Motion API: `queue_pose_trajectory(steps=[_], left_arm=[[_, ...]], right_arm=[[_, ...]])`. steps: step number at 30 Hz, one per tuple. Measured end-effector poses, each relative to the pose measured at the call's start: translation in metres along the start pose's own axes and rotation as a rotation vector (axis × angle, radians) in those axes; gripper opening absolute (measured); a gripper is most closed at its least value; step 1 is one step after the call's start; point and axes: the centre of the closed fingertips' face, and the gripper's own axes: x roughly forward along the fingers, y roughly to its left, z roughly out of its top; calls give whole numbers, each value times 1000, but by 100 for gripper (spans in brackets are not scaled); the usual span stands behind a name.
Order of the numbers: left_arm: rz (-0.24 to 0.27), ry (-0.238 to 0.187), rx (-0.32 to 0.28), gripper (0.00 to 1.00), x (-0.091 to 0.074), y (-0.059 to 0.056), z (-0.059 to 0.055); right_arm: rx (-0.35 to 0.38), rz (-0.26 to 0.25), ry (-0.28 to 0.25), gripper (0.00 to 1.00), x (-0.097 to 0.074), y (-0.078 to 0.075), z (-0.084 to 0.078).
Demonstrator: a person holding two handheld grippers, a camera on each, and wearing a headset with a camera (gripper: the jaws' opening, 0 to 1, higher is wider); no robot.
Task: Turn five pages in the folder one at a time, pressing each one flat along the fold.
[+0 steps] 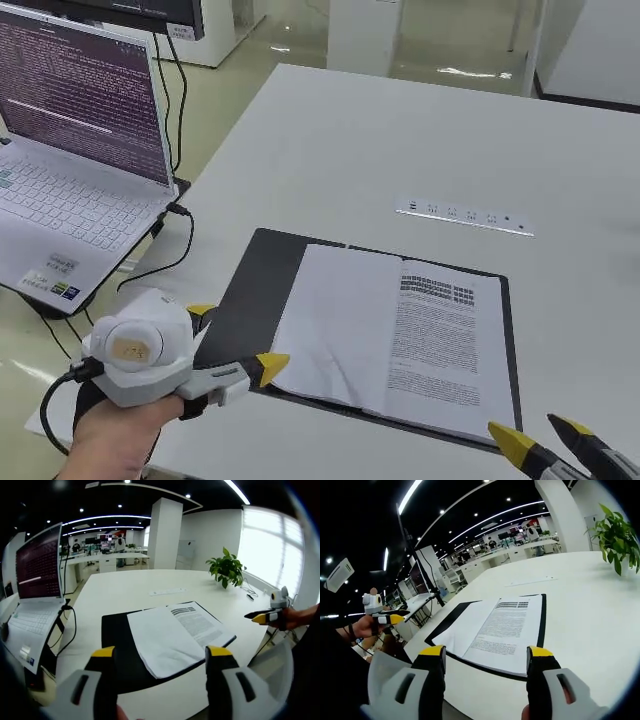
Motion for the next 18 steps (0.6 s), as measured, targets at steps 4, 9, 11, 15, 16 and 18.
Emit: queue_pose_trajectory(steps=[4,9,11,15,16,18], left_arm=[[-2,0,3,72,-1,-1,0],[-1,-4,0,73,-2,0,0],[1,-4,-1,73,-2,0,-1],[-1,-3,-5,73,-1,-1,-2],[-1,-3,-5,73,-1,-1,-2],[-2,-4,-5,73,0,-1,-2]], right_arm=[[0,2,-1,65,0,2,-1],[2,0,-5,66,-2,1,-1],[5,-2,-6,66,-3,1,-1],[1,0,-4,66,-3,1,-1],[2,-1,-4,66,-3,2,-1],[2,0,-4,66,-3,1,-1]])
